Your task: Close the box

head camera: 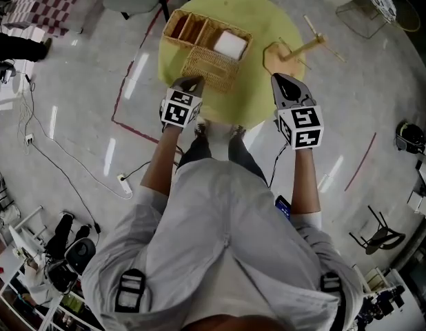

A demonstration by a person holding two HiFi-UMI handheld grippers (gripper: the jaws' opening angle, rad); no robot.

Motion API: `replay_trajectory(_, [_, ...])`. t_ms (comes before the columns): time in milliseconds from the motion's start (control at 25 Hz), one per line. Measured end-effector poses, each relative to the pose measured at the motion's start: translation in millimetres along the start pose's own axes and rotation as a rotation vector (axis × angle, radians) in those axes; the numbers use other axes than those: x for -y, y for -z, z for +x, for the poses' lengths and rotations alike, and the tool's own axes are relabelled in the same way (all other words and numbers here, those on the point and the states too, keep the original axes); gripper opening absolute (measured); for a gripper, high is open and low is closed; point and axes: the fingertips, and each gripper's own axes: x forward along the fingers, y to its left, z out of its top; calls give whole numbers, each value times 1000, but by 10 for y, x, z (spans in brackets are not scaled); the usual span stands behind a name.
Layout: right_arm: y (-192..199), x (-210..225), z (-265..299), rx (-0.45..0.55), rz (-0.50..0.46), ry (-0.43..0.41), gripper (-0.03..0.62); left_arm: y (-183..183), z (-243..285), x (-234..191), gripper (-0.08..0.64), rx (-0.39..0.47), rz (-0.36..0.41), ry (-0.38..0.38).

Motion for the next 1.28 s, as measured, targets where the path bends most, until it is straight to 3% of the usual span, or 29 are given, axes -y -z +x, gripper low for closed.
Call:
replay_trajectory(600, [-366, 143, -36, 61, 13, 57, 23, -1153, -224, -86, 38, 200, 114, 48])
replay_trajectory(960, [-428, 268, 76, 66, 45, 70, 23, -1726, 139, -222, 38, 240, 73, 82])
replay_trajectory(1280, [-465, 242, 254, 65, 70, 77, 23, -1978, 663, -424, 38, 227, 59, 95])
